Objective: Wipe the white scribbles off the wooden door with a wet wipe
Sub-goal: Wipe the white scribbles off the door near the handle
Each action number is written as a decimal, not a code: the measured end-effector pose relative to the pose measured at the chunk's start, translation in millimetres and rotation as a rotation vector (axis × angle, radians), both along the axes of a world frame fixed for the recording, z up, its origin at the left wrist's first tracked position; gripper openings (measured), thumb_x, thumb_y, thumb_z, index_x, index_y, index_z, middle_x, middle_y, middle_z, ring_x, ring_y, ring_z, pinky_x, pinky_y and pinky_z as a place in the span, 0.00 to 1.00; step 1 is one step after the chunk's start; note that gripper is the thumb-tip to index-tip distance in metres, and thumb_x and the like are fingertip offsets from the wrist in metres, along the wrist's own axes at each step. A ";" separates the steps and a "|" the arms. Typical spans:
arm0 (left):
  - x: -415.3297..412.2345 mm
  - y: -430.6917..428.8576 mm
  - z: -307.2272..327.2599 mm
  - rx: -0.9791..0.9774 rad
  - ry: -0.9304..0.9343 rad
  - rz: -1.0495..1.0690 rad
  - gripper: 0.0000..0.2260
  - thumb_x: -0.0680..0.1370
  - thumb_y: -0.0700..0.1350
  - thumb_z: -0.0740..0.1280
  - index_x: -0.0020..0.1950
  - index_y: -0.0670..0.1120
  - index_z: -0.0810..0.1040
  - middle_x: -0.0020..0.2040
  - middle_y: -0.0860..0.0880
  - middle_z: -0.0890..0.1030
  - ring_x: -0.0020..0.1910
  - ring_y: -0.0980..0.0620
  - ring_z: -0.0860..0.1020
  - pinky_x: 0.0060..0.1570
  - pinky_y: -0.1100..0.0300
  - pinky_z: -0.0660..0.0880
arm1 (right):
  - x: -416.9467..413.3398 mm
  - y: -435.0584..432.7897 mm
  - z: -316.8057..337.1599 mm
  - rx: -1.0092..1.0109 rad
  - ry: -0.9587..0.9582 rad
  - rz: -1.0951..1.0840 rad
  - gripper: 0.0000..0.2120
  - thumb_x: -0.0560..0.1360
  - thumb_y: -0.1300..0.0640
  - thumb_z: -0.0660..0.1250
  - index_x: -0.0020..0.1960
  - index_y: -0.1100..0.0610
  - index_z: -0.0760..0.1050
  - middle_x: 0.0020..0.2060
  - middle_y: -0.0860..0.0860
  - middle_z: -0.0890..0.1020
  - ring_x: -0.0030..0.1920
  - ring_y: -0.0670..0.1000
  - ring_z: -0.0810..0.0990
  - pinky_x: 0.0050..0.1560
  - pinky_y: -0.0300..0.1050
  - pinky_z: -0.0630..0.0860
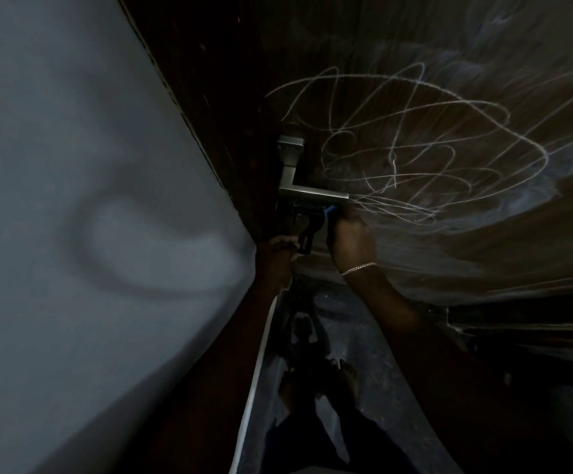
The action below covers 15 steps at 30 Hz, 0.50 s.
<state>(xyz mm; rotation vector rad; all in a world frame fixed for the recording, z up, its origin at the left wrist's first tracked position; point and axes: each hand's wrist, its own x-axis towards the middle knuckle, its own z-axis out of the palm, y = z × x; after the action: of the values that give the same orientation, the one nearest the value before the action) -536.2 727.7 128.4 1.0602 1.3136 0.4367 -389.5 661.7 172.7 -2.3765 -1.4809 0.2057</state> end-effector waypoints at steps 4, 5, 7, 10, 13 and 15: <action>4.4 -0.5 2.9 0.044 0.021 0.011 0.09 0.78 0.30 0.65 0.56 0.35 0.80 0.49 0.45 0.80 0.43 0.54 0.79 0.43 0.68 0.78 | 25.5 -23.5 0.3 0.016 0.011 -0.075 0.14 0.77 0.61 0.62 0.61 0.57 0.79 0.59 0.56 0.80 0.51 0.60 0.82 0.49 0.51 0.79; 6.5 -1.0 2.7 0.049 0.028 0.020 0.08 0.78 0.31 0.65 0.55 0.37 0.80 0.49 0.46 0.81 0.44 0.52 0.79 0.45 0.65 0.78 | 28.9 -26.9 1.6 0.026 0.021 -0.086 0.13 0.77 0.61 0.63 0.60 0.57 0.79 0.58 0.56 0.81 0.50 0.61 0.82 0.49 0.52 0.80; 13.1 -2.1 3.4 0.048 0.031 0.021 0.09 0.78 0.29 0.63 0.57 0.34 0.79 0.50 0.42 0.81 0.43 0.52 0.78 0.48 0.60 0.77 | 30.7 -32.2 6.2 0.090 0.071 -0.087 0.12 0.78 0.60 0.63 0.58 0.56 0.80 0.56 0.57 0.82 0.49 0.61 0.83 0.50 0.53 0.80; 24.7 -1.5 9.3 0.043 0.067 0.082 0.10 0.79 0.30 0.63 0.58 0.33 0.79 0.54 0.37 0.79 0.48 0.46 0.79 0.58 0.50 0.78 | 31.0 -36.3 13.5 0.210 0.116 -0.093 0.10 0.77 0.61 0.65 0.55 0.59 0.81 0.54 0.58 0.81 0.48 0.61 0.83 0.50 0.54 0.80; 30.3 4.2 15.0 -0.022 0.213 0.019 0.14 0.80 0.39 0.65 0.65 0.36 0.78 0.61 0.38 0.80 0.60 0.39 0.79 0.61 0.49 0.77 | 29.8 -37.2 19.1 0.226 0.121 -0.115 0.10 0.78 0.61 0.64 0.55 0.61 0.81 0.54 0.59 0.81 0.49 0.60 0.82 0.51 0.52 0.79; 31.6 4.0 18.3 -0.025 0.230 0.023 0.16 0.80 0.41 0.65 0.67 0.37 0.76 0.65 0.38 0.79 0.64 0.39 0.78 0.63 0.47 0.76 | 29.3 -36.3 21.5 0.228 0.117 -0.107 0.10 0.78 0.60 0.64 0.56 0.61 0.81 0.54 0.59 0.81 0.49 0.59 0.82 0.51 0.51 0.79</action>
<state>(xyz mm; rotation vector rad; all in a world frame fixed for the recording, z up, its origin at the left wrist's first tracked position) -504.6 731.7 146.7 1.1000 1.5319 0.3209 -360.2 625.4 194.2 -2.2133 -1.2494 0.1396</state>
